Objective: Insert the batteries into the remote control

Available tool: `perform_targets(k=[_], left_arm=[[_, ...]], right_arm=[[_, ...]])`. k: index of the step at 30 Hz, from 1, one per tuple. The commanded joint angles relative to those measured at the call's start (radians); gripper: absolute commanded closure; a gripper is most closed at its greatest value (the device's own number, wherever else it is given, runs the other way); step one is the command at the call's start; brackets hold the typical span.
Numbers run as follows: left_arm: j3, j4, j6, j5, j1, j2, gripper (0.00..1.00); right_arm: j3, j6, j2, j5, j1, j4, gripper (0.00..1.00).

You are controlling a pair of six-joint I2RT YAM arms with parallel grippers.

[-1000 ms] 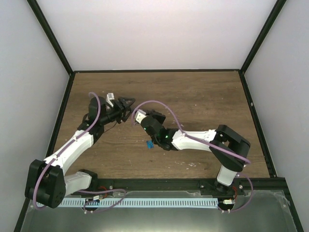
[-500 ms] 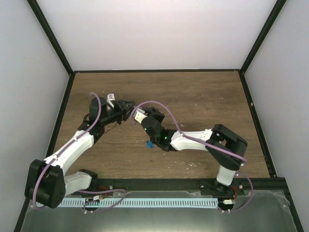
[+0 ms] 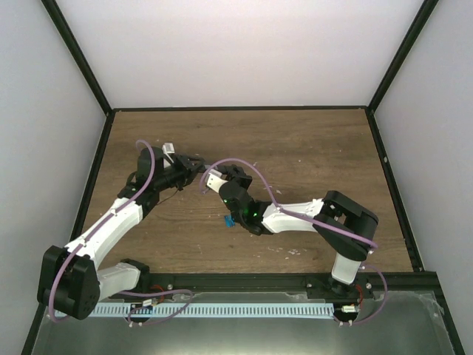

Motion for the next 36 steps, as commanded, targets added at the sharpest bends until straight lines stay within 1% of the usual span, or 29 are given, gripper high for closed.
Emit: perform_targets(k=[1,5,10,16,18,22,24,26,29,32,33,36], left_arm=[[0.020,-0.022,0.017,-0.018,-0.005,-0.010,0.73],[0.019,-0.019,0.021,-0.017,-0.007,-0.007,0.77],[0.023,-0.019,0.031,-0.016,-0.008,-0.004,0.85],[0.026,-0.022,0.047,-0.017,-0.008,-0.001,0.91],[0.026,-0.024,0.053,-0.018,-0.009,-0.001,0.93],[0.027,-0.022,0.085,-0.022,-0.008,-0.006,0.95],[0.029,-0.016,0.115,-0.024,-0.008,-0.008,0.95],[0.035,-0.019,0.158,-0.031,-0.008,-0.010,0.96],[0.049,-0.041,0.231,-0.049,-0.006,-0.014,0.96],[0.050,-0.039,0.294,-0.049,0.005,-0.018,0.94],[0.049,-0.036,0.315,-0.044,0.011,-0.017,0.92],[0.050,-0.032,0.386,-0.003,0.037,-0.010,0.89]], right_arm=[[-0.007,-0.019,0.009,0.014,0.014,0.055,0.99],[-0.008,-0.029,0.014,0.020,0.015,0.069,0.99],[-0.004,-0.052,0.028,0.042,0.016,0.104,0.99],[-0.003,-0.071,0.037,0.057,0.016,0.145,0.99],[-0.004,-0.068,0.036,0.060,0.016,0.153,0.96],[0.003,-0.025,0.022,0.053,0.015,0.122,0.79],[0.016,0.025,0.015,0.033,0.015,0.049,0.67],[0.023,0.067,0.006,0.002,0.015,-0.016,0.52],[0.031,0.150,-0.017,-0.062,0.015,-0.126,0.32],[0.047,0.265,-0.051,-0.160,0.011,-0.256,0.05],[0.052,0.293,-0.057,-0.181,0.008,-0.294,0.01],[0.050,0.361,-0.092,-0.263,-0.003,-0.374,0.00]])
